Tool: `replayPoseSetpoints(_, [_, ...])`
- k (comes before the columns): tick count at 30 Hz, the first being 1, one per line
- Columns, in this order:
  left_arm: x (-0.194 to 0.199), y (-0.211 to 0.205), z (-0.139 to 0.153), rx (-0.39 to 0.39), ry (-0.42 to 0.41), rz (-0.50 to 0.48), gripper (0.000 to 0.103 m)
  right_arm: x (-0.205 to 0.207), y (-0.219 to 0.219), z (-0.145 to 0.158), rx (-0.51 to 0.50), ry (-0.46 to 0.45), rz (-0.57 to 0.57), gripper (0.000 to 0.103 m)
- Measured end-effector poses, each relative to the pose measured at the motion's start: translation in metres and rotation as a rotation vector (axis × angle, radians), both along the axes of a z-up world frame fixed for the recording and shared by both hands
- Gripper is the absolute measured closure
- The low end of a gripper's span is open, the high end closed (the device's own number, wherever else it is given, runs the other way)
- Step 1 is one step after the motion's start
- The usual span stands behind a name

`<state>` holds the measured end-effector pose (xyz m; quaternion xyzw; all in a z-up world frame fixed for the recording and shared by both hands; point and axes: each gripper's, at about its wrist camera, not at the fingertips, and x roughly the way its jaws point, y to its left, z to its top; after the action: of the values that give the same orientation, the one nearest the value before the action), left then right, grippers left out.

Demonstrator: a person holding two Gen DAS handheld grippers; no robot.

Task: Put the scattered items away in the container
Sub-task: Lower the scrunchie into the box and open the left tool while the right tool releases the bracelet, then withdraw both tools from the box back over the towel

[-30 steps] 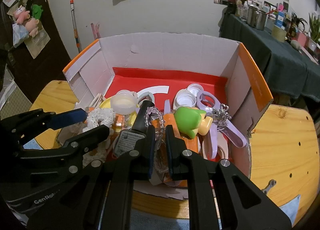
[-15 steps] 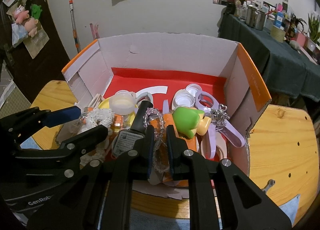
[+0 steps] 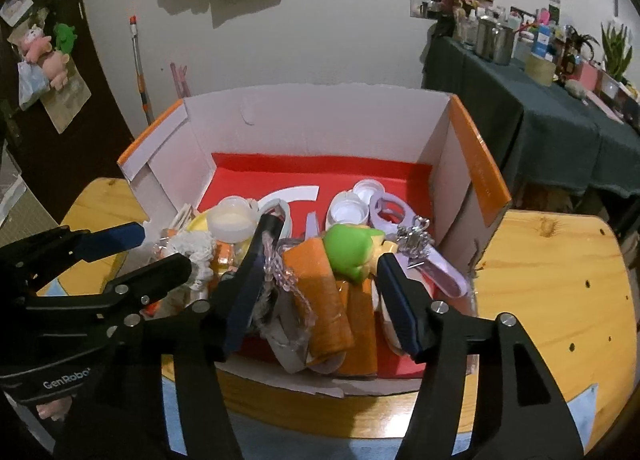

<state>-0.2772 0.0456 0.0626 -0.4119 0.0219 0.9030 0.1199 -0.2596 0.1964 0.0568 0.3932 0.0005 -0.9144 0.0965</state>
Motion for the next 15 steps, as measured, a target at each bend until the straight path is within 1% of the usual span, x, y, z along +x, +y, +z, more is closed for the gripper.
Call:
replayPoseSetpoints(6, [0.016, -0.003, 0.015, -0.010, 0.041, -0.002, 0.038, 0.017, 0.000, 0.016, 0.010, 0.051, 0.011, 0.040])
replayPoseSetpoints(10, [0.032, -0.006, 0.031, -0.012, 0.080, -0.003, 0.032, 0.031, -0.001, 0.026, 0.030, 0.084, 0.015, 0.040])
replayPoseSetpoints(15, [0.052, -0.010, 0.046, -0.015, 0.113, -0.006, 0.032, 0.048, 0.001, 0.038, 0.040, 0.111, 0.015, 0.039])
